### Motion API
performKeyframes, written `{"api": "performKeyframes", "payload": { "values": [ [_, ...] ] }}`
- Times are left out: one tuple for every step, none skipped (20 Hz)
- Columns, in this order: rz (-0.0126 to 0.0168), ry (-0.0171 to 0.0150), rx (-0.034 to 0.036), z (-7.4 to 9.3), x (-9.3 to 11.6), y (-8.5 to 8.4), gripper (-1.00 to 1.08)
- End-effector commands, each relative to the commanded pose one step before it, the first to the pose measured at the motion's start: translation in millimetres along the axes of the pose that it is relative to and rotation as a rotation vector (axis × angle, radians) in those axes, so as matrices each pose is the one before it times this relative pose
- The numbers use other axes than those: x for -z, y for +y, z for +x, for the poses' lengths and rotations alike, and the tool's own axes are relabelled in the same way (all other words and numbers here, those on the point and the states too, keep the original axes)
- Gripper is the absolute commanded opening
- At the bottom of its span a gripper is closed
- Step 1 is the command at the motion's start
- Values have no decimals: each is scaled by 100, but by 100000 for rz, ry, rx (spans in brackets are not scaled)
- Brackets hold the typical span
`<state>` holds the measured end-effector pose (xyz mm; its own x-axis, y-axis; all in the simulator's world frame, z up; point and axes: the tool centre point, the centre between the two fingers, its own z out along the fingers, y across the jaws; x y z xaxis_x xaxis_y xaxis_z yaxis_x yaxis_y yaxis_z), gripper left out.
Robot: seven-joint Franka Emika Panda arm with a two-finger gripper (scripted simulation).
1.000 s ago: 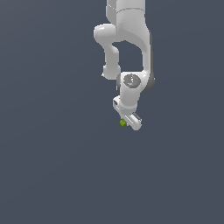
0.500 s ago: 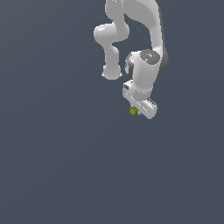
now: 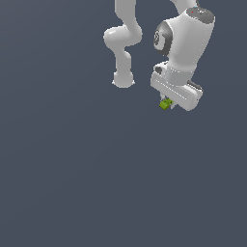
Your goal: Pick up the object and move it to a goal position.
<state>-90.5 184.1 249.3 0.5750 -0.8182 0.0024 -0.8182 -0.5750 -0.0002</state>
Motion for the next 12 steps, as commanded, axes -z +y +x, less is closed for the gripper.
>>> {"api": "performKeyframes", "payload": {
  "values": [
    [-103,44,-71,-1250,2526,-528,-100],
    [0,0,0,-455,915,-227,-100],
    [0,0,0,-430,860,-217,-100],
    [18,-15,65,-434,814,-210,-100],
    [0,0,0,-376,752,-200,-100],
    [0,0,0,-349,697,-192,-100],
    [13,-59,33,-322,643,-183,-100],
    [9,-42,24,-297,593,-173,-100],
    [0,0,0,-272,541,-161,-100],
    [0,0,0,-246,490,-148,-100],
    [15,-72,41,-219,438,-134,-100],
    [0,0,0,-194,386,-122,-100]
  ]
}}
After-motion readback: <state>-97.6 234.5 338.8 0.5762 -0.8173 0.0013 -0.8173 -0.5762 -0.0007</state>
